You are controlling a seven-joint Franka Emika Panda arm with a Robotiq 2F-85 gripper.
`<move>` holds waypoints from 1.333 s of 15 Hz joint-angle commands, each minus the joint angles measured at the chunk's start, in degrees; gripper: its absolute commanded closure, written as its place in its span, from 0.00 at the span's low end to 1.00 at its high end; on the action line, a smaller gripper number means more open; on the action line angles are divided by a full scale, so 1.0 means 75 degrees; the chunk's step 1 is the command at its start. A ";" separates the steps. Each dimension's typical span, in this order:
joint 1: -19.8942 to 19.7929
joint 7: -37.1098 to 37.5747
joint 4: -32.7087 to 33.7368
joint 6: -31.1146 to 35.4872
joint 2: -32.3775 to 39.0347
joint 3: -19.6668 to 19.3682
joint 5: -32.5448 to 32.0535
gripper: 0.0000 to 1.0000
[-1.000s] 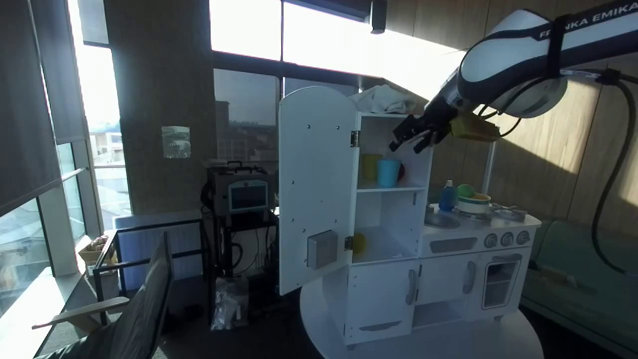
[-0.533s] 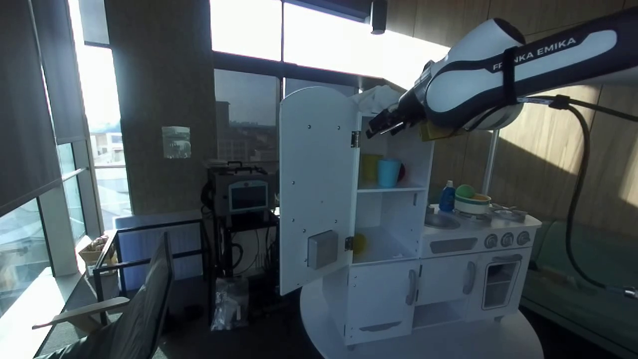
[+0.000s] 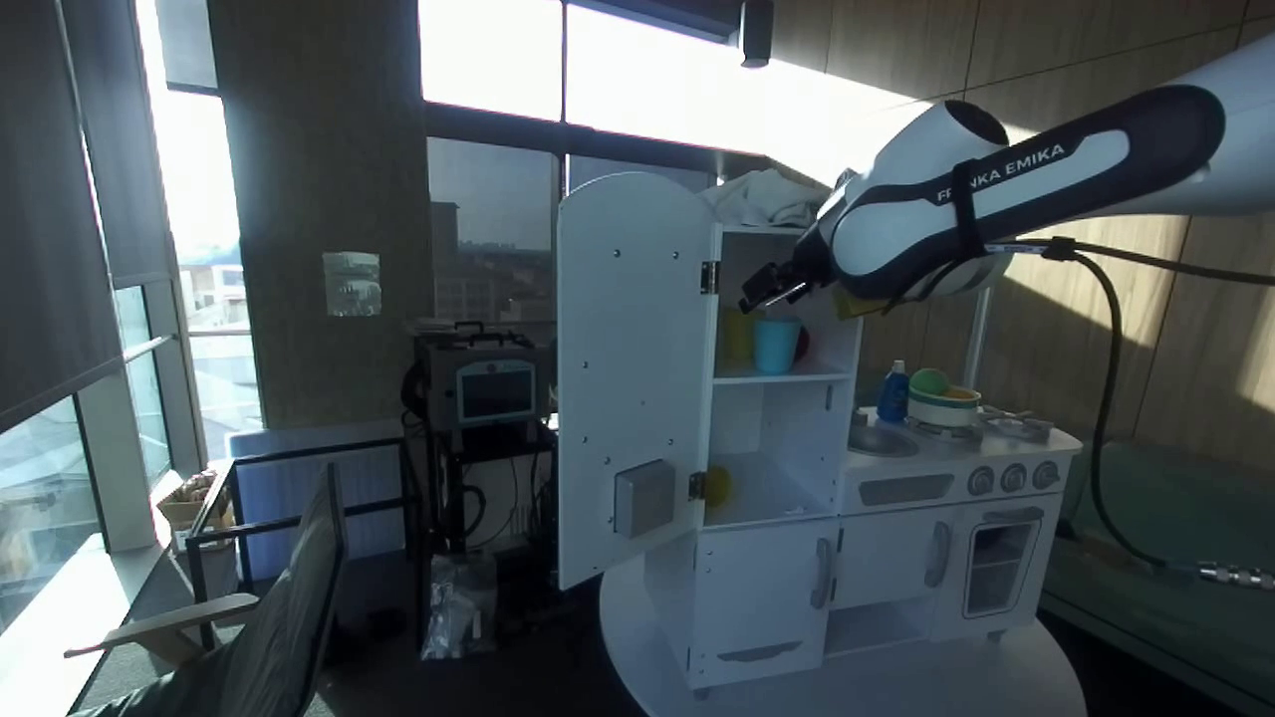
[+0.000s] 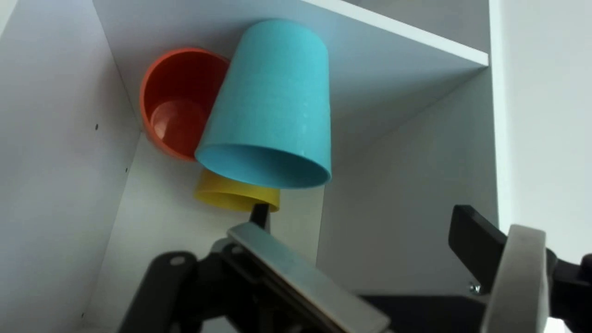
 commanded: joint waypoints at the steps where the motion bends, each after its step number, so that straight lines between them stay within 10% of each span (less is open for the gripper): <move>1: 0.0008 -0.0005 0.0251 0.0299 0.0355 0.0014 -0.0203 0.00; 20: -0.0329 0.0204 0.0480 -0.0224 0.0798 -0.0021 -0.0710 0.07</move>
